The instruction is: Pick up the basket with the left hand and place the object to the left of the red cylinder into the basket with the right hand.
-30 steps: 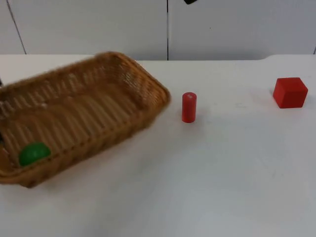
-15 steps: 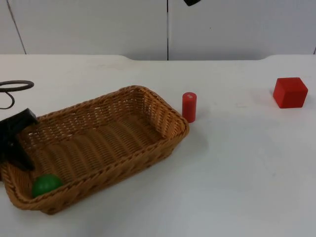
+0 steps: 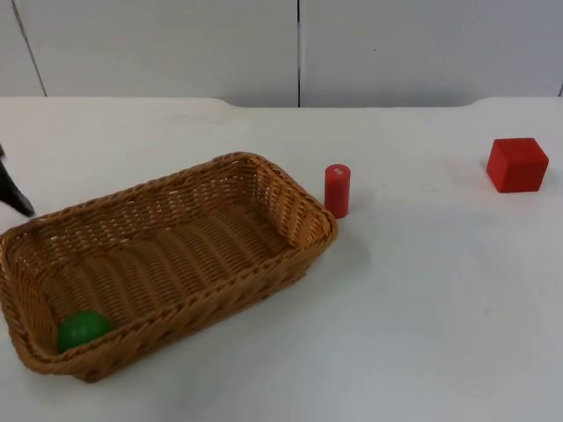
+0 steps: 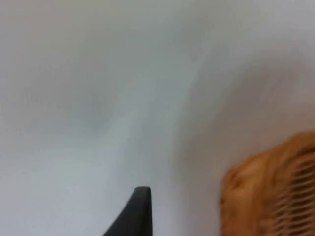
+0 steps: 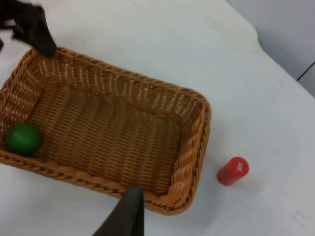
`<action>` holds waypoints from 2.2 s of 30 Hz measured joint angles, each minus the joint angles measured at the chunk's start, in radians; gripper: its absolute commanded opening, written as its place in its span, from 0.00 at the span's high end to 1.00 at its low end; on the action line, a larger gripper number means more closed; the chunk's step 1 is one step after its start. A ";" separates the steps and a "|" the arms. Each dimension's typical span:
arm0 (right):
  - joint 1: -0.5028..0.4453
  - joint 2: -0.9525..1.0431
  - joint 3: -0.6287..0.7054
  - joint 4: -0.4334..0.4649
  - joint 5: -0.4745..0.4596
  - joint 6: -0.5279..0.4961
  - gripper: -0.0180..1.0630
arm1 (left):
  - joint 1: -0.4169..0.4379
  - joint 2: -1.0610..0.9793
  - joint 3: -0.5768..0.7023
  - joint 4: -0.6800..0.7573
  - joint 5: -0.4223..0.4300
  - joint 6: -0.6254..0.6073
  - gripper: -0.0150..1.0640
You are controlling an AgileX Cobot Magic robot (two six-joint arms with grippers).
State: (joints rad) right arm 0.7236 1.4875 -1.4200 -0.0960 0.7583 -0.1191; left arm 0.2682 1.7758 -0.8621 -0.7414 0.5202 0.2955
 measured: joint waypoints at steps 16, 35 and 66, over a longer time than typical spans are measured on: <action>0.000 -0.101 0.044 -0.004 -0.096 0.039 0.01 | 0.011 -0.570 0.002 0.045 0.094 0.182 0.01; 0.000 -0.670 0.475 -0.006 -0.139 0.082 0.01 | -0.306 -1.060 0.002 0.083 0.245 0.240 0.01; 0.000 -1.485 0.781 -0.008 0.280 0.119 0.01 | -0.310 -1.767 0.278 0.703 0.455 -0.296 0.01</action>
State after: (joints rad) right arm 0.7236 0.0021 -0.6394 -0.1045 1.0381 0.0000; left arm -0.0414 0.0091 -0.5842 -0.0382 0.9755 0.0000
